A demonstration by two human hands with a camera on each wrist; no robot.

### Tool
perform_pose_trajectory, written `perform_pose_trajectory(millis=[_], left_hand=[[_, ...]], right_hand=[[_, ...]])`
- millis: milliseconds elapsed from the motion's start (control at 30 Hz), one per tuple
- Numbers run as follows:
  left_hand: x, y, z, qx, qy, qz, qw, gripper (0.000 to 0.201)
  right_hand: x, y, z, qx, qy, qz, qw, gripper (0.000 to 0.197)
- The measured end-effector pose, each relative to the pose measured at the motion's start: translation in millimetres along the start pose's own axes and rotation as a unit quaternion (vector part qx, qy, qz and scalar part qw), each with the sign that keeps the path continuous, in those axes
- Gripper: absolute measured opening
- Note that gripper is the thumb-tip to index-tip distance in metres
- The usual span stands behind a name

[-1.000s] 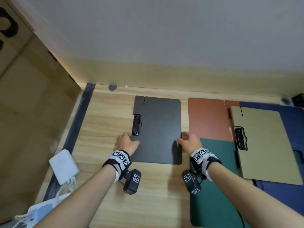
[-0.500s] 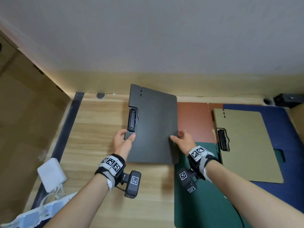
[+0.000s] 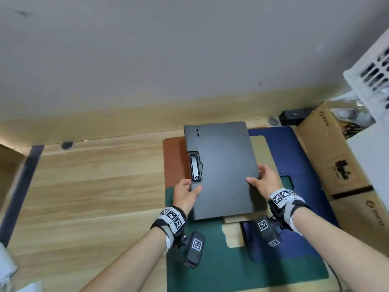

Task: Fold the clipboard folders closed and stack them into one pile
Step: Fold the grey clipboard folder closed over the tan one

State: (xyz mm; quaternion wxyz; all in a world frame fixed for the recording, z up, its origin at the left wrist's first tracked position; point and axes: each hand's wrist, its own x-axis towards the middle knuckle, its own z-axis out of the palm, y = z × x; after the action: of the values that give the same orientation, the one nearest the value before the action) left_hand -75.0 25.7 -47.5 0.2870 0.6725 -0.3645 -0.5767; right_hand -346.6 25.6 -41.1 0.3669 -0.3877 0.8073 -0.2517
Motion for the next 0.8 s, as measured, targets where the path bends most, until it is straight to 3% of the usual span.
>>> perform_pose_trajectory(millis=[200, 400, 533, 800], left_hand=[[-5.6, -4.2, 80.4, 0.096, -0.014, -0.008, 0.995, 0.03], [-10.0, -11.3, 102.1, 0.237, 0.038, 0.045, 0.97, 0.042], [-8.8, -15.1, 106.0, 0.235, 0.08, 0.05, 0.967, 0.038], [-10.3, -21.3, 108.7, 0.171, 0.09, 0.027, 0.981, 0.04]], right_hand=[[3.3, 56.5, -56.3, -0.061, 0.048, 0.027, 0.997, 0.046], [16.5, 74.7, -61.7, -0.089, 0.05, 0.014, 0.995, 0.05], [26.0, 81.9, -53.9, -0.105, 0.032, 0.012, 0.994, 0.051], [29.3, 80.7, -53.7, -0.123, 0.023, 0.006, 0.992, 0.052]])
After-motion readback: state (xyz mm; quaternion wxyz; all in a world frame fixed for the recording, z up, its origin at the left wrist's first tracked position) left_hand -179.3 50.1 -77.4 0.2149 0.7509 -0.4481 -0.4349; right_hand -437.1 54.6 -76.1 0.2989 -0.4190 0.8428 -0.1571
